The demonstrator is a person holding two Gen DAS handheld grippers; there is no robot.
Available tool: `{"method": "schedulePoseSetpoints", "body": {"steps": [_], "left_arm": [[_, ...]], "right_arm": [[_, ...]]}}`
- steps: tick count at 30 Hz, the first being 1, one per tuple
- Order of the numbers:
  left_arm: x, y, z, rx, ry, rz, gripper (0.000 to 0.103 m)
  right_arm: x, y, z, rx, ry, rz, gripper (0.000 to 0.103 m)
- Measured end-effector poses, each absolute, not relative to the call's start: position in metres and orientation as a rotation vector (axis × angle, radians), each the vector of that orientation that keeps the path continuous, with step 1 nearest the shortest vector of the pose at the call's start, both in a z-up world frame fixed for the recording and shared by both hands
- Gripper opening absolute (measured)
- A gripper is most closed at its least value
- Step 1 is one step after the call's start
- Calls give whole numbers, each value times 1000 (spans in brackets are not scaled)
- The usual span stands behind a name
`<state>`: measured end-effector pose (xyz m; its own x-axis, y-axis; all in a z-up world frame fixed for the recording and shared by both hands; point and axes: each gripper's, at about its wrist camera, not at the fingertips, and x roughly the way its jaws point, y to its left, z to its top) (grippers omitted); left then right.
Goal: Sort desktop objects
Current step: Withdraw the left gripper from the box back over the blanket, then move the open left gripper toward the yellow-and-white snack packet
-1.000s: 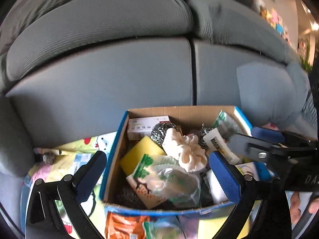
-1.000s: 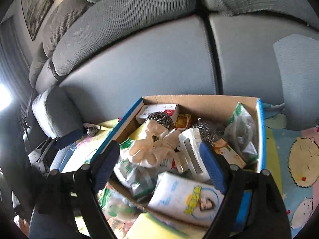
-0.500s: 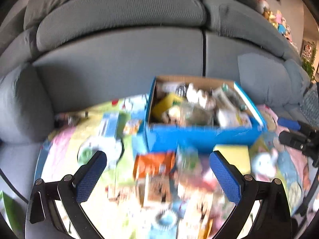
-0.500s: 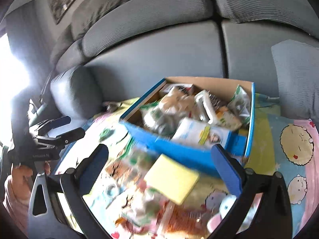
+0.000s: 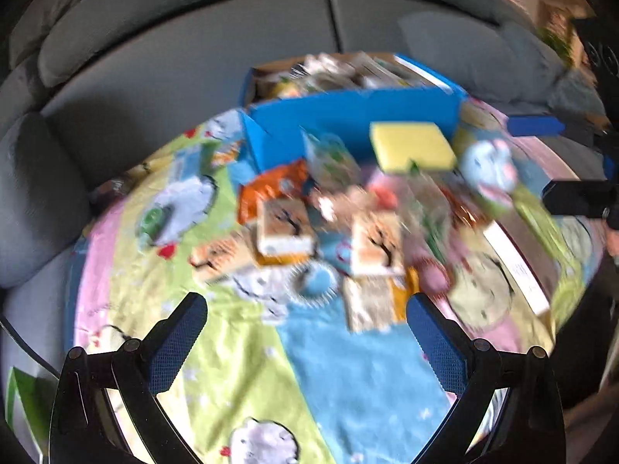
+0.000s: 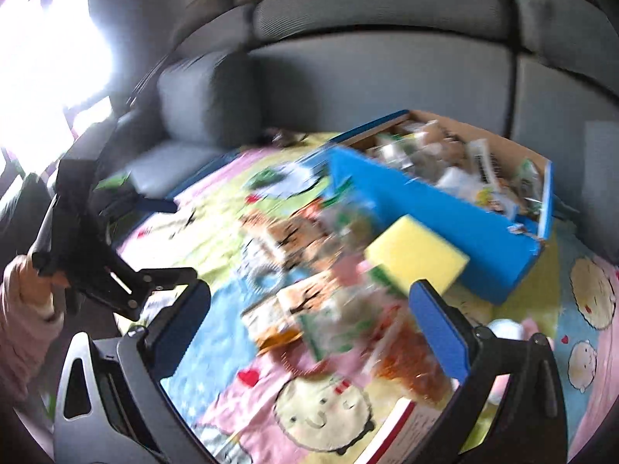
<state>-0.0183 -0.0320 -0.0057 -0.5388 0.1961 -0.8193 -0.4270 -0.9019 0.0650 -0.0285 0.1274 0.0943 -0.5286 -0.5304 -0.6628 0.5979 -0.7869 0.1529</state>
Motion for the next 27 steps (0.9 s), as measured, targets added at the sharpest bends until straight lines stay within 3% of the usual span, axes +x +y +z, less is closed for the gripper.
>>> {"method": "schedulePoseSetpoints", "body": {"steps": [10,23,27], "left_arm": [[7,-16,-46,-1283,426,2378,102],[12,-13,-63,-1226,393,2316,102],[8,-15,-69,-1237,394,2299,102]], "right_arm": [[15,84,49,964,307,-2173,103],[8,74,8,1065,232,-2138,97],[6,69,5,1068,231,-2110,90]]}}
